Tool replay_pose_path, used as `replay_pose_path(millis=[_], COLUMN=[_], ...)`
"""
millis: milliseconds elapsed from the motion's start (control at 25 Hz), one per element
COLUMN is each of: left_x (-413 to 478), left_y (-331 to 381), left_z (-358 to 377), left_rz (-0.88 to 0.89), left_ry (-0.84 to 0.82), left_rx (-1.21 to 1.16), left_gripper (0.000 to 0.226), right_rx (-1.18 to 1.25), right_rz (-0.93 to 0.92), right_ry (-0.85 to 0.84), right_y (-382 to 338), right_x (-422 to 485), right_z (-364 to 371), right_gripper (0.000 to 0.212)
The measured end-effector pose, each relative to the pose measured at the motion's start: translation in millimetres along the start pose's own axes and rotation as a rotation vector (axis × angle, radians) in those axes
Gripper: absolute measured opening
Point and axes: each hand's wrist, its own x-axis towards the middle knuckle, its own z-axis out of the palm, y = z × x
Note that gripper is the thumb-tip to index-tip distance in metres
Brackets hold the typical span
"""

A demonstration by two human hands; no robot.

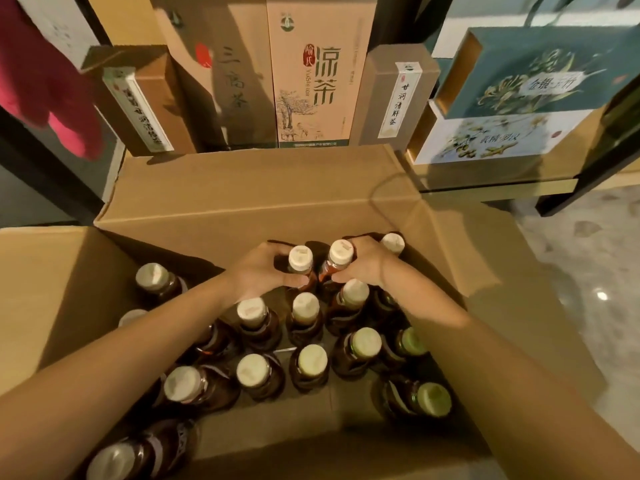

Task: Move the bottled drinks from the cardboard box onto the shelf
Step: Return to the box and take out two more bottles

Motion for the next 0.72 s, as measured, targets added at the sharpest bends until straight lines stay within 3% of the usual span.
replay_pose_path(millis=[360, 720], left_x=[6, -37], left_y=[-2, 20], left_z=[3, -29], left_rz=[0.071, 0.14], left_ry=[-0.081, -0.066], left_rx=[0.048, -0.129], left_gripper=[0.046, 0.031], right_rx=[0.3, 0.432], right_rz=[0.045, -0.042], right_ry=[-0.063, -0.031], right_y=[7, -19], right_x=[5, -24], right_z=[16, 2], right_gripper=[0.048, 0.041])
